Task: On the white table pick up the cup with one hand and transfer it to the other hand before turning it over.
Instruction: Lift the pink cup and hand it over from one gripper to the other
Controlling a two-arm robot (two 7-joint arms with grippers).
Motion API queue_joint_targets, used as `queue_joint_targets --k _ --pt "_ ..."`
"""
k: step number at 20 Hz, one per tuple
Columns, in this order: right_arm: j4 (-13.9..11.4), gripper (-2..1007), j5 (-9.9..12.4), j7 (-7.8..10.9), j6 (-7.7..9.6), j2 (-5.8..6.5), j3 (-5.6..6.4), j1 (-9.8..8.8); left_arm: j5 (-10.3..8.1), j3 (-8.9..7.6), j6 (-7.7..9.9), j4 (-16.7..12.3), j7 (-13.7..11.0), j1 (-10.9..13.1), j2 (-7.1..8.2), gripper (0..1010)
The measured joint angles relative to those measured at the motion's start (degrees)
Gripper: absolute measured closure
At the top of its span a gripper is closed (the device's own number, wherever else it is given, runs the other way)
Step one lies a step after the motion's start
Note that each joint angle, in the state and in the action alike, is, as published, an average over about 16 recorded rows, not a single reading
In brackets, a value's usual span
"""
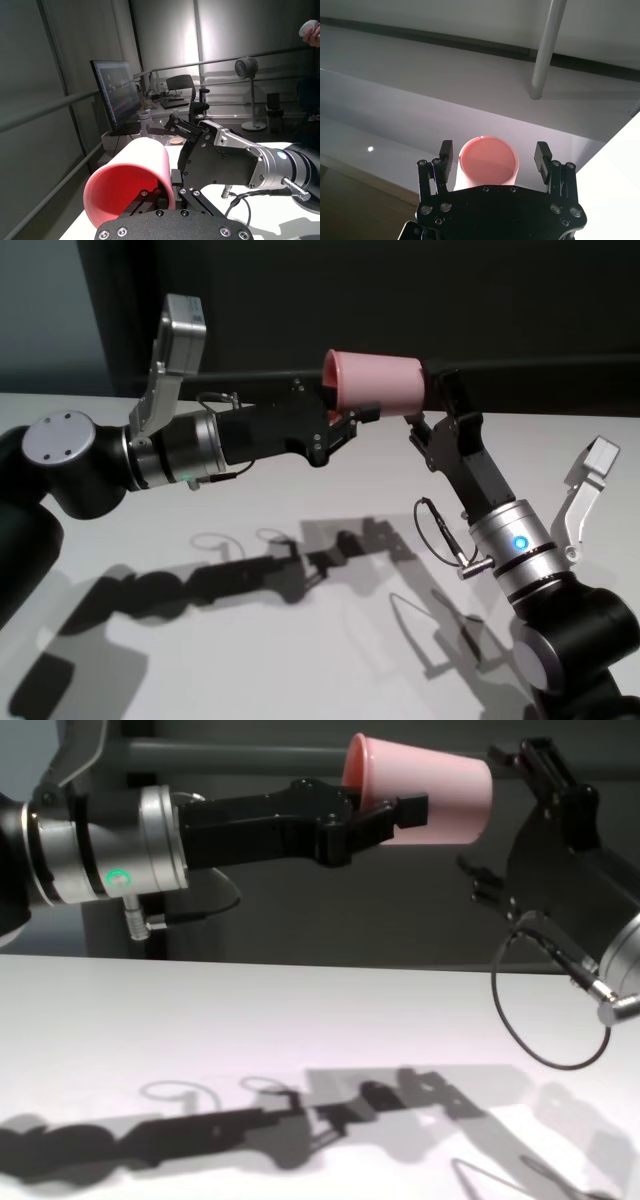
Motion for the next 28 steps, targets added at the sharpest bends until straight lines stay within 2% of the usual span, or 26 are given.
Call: queue_joint_targets --k 14,21,28 --pt "1.27 5 1.89 0.66 -0.46 -0.44 -3.18 1.09 0.00 0.00 0.00 0.00 0.00 0.00 0.00 963" --pt "1.55 5 2.53 0.75 -1.03 -0.31 -4.00 1.34 0.00 0.00 0.00 0.00 0.00 0.00 0.00 963" --pt "1.61 5 2.84 0.80 -1.29 -0.15 -4.24 1.39 0.00 0.00 0.00 0.00 0.00 0.00 0.00 963"
